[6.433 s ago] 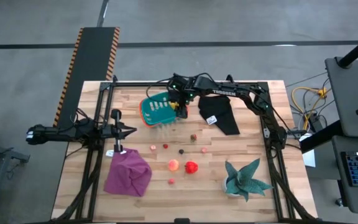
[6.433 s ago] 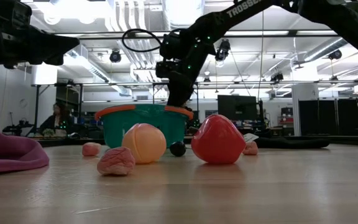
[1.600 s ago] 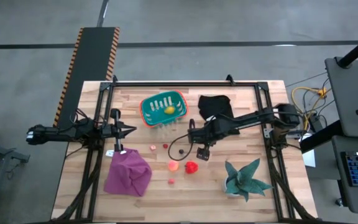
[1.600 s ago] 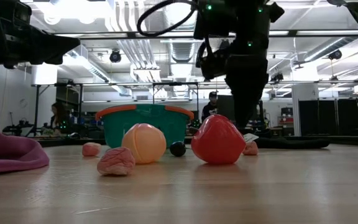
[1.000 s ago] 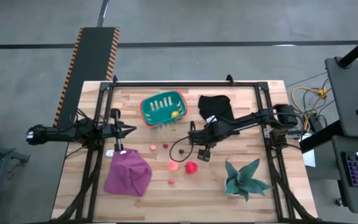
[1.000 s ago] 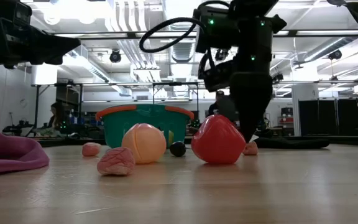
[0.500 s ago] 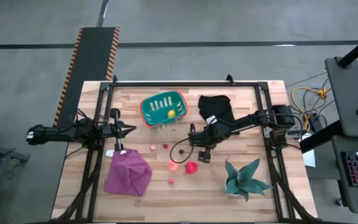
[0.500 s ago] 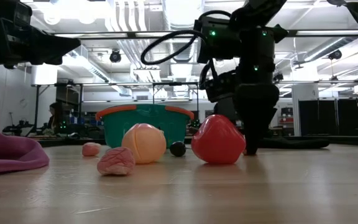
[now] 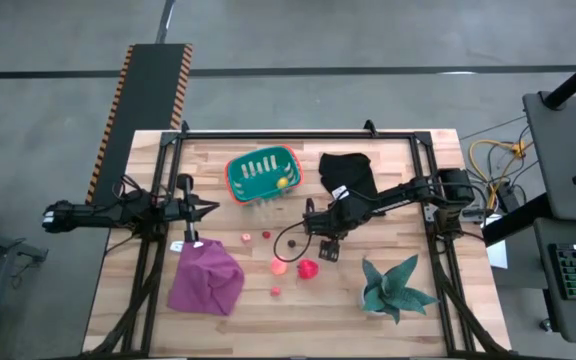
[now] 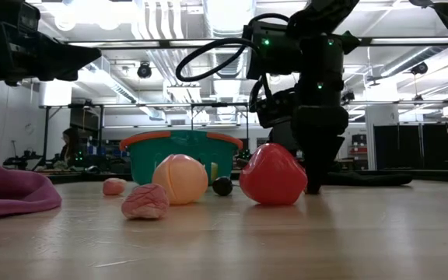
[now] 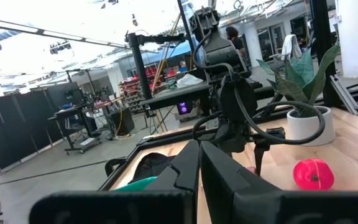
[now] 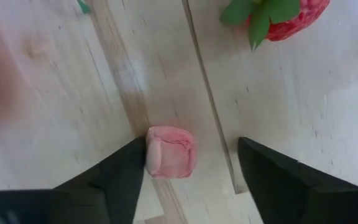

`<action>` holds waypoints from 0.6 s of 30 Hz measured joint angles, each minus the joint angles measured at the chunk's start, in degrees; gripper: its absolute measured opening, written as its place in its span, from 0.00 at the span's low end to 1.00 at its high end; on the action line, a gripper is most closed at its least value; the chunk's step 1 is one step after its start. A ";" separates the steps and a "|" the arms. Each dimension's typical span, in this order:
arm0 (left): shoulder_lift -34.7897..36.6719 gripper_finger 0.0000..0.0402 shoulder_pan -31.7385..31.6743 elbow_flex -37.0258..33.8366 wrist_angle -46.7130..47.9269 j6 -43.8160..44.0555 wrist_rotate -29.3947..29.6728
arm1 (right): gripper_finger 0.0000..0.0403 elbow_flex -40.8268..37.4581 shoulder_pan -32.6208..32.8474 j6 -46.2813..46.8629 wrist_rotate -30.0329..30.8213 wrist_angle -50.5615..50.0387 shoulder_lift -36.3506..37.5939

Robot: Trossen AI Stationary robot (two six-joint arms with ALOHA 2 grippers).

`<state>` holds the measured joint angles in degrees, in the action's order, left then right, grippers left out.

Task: Pick and placing Produce into tupperware
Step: Put the top right small pink peach into the basket

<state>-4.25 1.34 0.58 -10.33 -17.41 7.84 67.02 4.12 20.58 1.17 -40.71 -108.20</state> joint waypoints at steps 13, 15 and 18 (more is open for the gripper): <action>0.00 0.00 0.00 0.00 0.04 0.00 -0.02 | 0.27 0.40 0.00 -1.25 -0.97 -1.51 0.04; 0.00 0.00 0.00 -0.02 0.04 0.00 -0.02 | 0.22 0.92 0.00 -1.55 -1.81 -1.57 0.06; 0.00 0.00 0.00 -0.02 0.04 0.00 -0.02 | 0.15 1.91 0.00 -1.88 -1.92 -2.72 0.13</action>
<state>-4.25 1.35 0.56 -10.28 -17.41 7.81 68.94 4.12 18.70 -0.76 -43.43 -108.07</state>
